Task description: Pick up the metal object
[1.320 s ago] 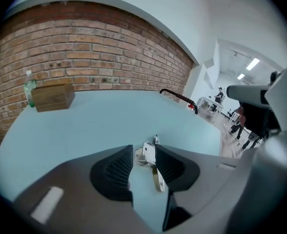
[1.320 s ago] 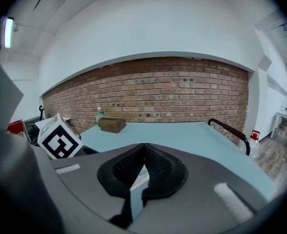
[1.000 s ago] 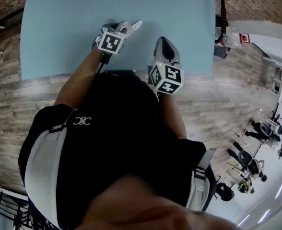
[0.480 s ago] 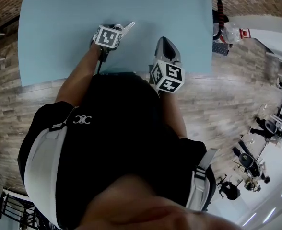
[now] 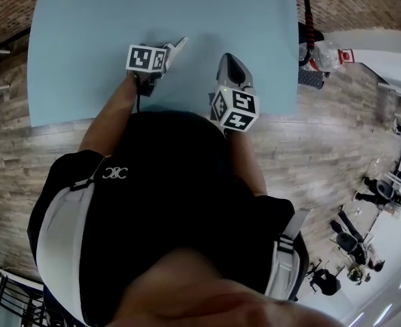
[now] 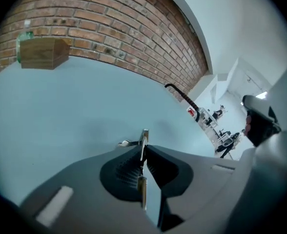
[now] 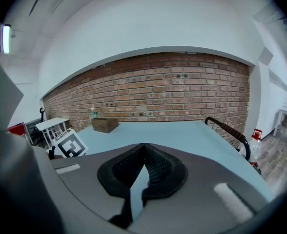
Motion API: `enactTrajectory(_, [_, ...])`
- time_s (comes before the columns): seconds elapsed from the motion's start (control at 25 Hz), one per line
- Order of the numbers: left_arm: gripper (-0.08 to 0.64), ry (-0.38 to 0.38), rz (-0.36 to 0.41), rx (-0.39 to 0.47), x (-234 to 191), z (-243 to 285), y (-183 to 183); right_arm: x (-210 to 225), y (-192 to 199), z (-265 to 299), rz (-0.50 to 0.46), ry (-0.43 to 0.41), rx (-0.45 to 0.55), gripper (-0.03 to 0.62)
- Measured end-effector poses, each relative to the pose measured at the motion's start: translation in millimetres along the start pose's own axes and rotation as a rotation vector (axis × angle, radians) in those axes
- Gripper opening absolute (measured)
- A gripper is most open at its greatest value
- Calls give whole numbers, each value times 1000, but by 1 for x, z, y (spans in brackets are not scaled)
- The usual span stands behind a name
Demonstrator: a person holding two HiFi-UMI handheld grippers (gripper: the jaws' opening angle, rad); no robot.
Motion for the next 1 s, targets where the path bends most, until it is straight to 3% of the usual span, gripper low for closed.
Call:
enactTrajectory(0.08, [5,33,0,14,6,-2,-2,1,-2,4,-2,-18,3,14])
enactTrajectory(0.24, [5,10,31,22,6,-9,-6,0,-8,14,-7,-55,11,14])
enactTrajectory(0.44, [3,-20,32,99,4,-30,-19,-3,-13,25,-12,-108,20,14])
enactTrajectory(0.72, [3,-195,145,344,20,-94,-64,-11,-19,40,28,-182,31,14])
enactTrajectory(0.84, [3,-293,201,464,26,-124,-79,-16,-24,45,25,-183,59,14])
enactTrajectory(1.0, [3,-347,266,616,38,-165,-84,-23,-26,46,7,-159,90,14])
Point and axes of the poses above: the fingertips, and each gripper's own axes: z forward along the fingers, x to its right, y out of its underside, the point moved 8 cm from there along -z, backward along the fingers, and after that the axes turned 1 degree about y, right-handed, at the moved point
